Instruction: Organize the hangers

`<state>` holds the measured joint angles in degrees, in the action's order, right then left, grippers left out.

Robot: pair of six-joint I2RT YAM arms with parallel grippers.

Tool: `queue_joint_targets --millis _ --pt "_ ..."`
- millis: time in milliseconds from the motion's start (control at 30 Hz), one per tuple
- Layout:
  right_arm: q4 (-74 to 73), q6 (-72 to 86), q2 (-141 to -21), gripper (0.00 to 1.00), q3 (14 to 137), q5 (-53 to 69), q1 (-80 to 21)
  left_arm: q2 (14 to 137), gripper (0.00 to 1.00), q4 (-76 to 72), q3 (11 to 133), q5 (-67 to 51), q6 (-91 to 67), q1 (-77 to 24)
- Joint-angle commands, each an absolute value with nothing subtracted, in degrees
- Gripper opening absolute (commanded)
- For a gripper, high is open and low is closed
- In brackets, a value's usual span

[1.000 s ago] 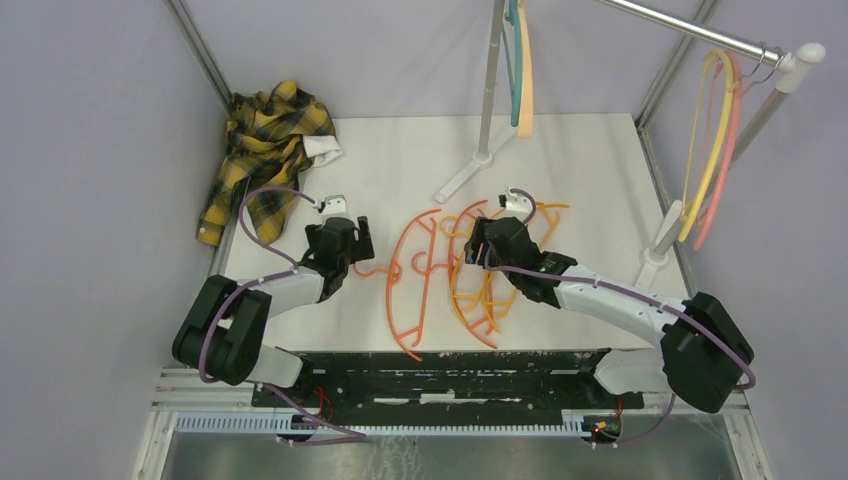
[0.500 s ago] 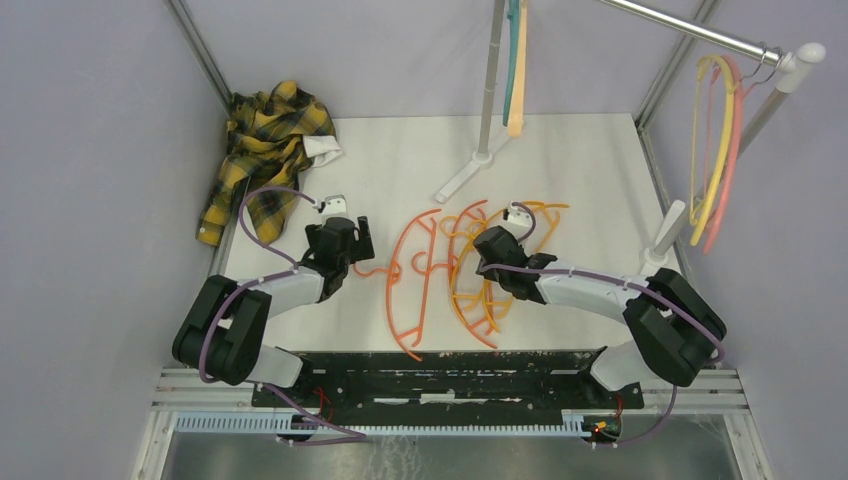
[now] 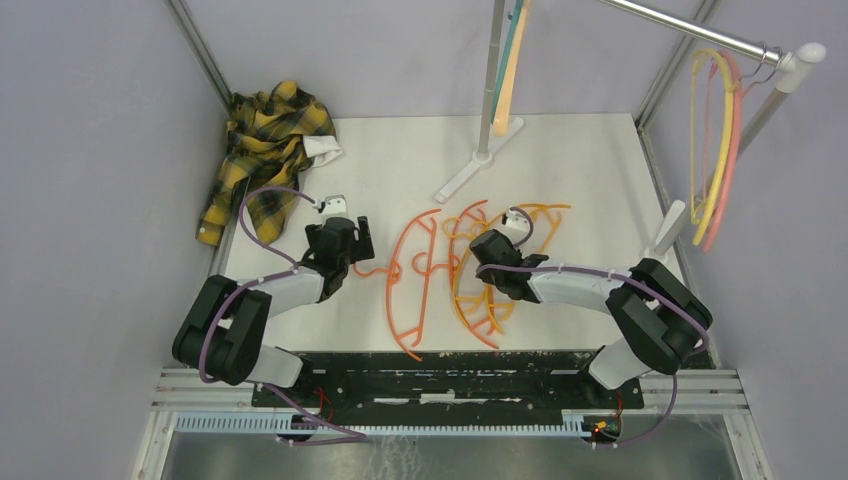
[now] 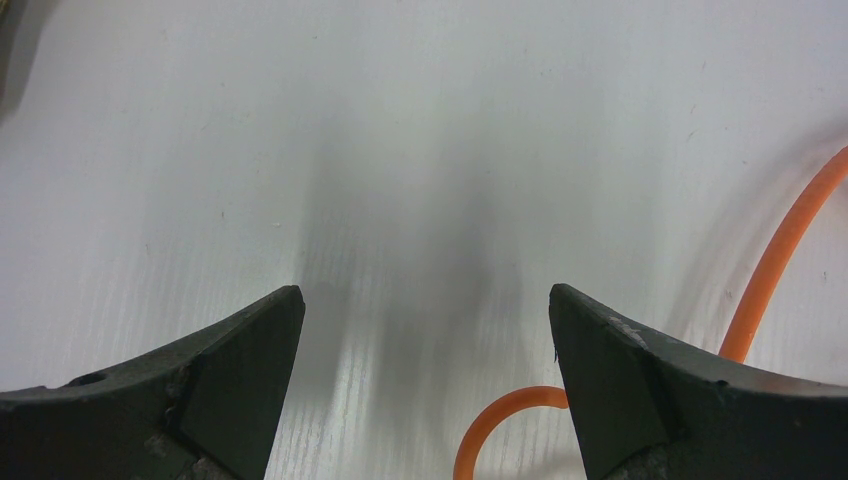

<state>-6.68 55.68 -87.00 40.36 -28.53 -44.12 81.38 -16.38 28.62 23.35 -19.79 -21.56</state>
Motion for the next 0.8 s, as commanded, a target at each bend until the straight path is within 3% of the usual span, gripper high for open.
queue_joint_targets --millis 0,200,600,767 --pt "-5.3 56.9 -88.8 0.34 39.8 -29.7 -44.0 80.2 0.99 -18.3 29.3 23.1 -22.3 -21.3" --pt "-6.1 57.4 -87.3 0.01 39.7 -30.9 -44.1 80.0 0.99 -18.4 29.3 23.1 -22.4 -21.3" --pt "-13.8 59.5 -61.6 0.00 38.1 -33.8 -44.0 80.3 0.99 -18.4 29.4 23.3 -22.4 -21.2" --pt "-14.0 58.0 -55.6 0.01 43.5 -32.5 -42.4 80.5 0.99 -18.4 29.5 23.4 -22.5 -21.2"
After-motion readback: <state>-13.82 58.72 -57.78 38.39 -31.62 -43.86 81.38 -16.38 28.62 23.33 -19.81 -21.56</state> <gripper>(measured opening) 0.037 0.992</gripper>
